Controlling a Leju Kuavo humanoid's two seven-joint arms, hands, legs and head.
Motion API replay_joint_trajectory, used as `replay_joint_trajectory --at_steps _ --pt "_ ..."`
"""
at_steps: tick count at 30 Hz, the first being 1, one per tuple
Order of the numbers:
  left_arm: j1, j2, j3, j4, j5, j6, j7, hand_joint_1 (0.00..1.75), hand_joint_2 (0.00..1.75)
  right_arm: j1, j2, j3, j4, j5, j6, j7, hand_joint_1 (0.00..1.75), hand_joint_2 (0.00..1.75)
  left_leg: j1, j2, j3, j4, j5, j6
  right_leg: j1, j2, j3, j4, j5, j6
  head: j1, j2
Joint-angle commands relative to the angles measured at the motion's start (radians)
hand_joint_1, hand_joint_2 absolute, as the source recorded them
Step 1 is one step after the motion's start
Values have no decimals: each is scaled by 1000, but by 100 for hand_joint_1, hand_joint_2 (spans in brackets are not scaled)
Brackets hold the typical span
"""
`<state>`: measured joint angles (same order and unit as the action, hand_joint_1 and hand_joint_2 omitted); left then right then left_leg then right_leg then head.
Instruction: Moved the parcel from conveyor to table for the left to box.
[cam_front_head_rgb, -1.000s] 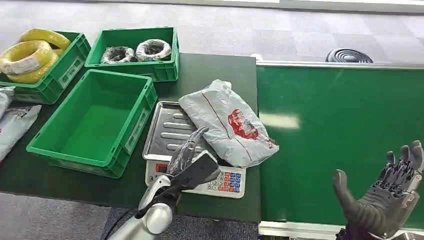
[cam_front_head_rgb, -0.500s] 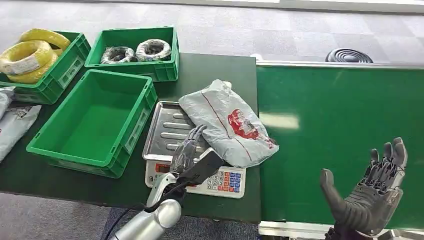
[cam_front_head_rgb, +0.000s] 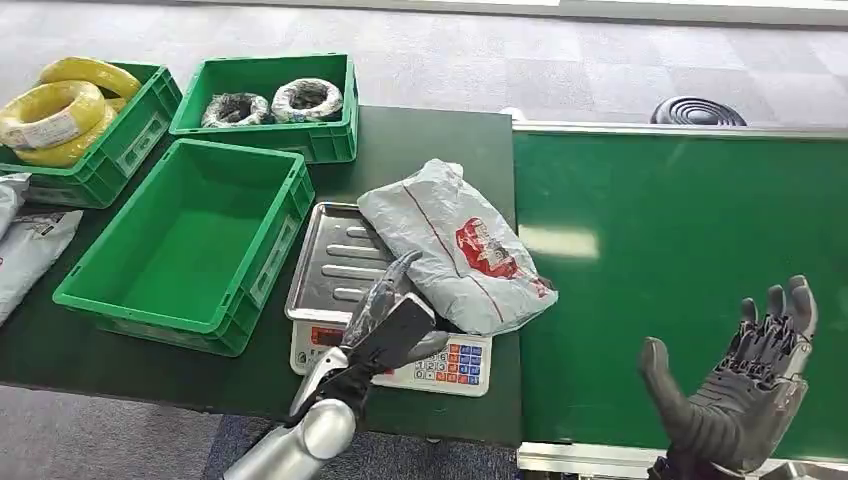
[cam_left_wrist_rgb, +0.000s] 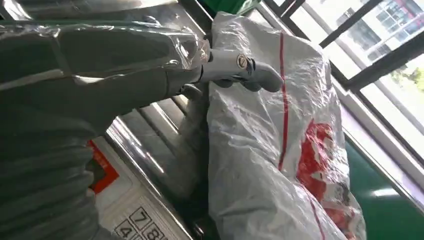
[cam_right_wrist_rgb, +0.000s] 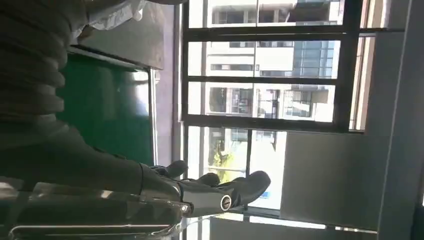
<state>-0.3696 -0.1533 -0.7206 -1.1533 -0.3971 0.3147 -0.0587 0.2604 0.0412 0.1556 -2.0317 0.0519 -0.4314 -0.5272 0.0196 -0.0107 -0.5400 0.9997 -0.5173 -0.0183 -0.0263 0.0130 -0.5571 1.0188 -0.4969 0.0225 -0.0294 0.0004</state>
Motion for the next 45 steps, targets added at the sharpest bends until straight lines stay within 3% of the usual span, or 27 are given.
replay_joint_trajectory --at_steps 1,11,16,22,23,24,25,45 --pt "-2 54 -105 -67 24 -68 10 0 175 2 28 -50 3 -14 10 3 0 175 0 1 0 -1 0 1 0 -1 0 -1 1 -2 0 0" --pt "-34 45 -161 -47 -6 -54 6 0 175 1 31 -57 -5 -21 17 7 0 175 0 0 1 -1 1 1 0 -1 1 -1 0 -1 0 0" --pt "-106 -12 -184 125 -115 59 51 0 175 -13 -15 -35 29 -53 -4 -7 0 175 0 -1 0 -1 1 1 1 -2 1 -2 1 -2 0 0" --pt "-131 -30 -186 207 -156 97 67 0 175 -16 -38 -14 38 -75 -28 -16 0 175 0 1 1 -1 1 1 1 -1 1 -2 1 -2 0 0" --pt "-137 -37 -182 238 -164 96 77 61 175 -16 -38 -11 39 -79 -32 -18 0 175 0 0 1 -1 1 1 1 -1 2 -2 1 -1 0 0" --pt "-140 -44 -169 268 -168 107 69 166 175 -17 -33 -9 37 -80 -35 -19 0 175 0 0 2 -3 2 1 1 -2 2 -3 2 -2 0 0" --pt "-139 -49 -155 291 -165 117 53 175 175 -16 -26 -8 34 -76 -34 -17 0 175 0 0 2 -2 1 1 1 -1 2 -2 1 -2 0 0" --pt "-103 -33 -71 254 -168 145 37 175 175 -36 31 -31 30 -31 35 18 0 175 0 2 1 -3 1 1 1 0 1 -2 2 -3 0 0"
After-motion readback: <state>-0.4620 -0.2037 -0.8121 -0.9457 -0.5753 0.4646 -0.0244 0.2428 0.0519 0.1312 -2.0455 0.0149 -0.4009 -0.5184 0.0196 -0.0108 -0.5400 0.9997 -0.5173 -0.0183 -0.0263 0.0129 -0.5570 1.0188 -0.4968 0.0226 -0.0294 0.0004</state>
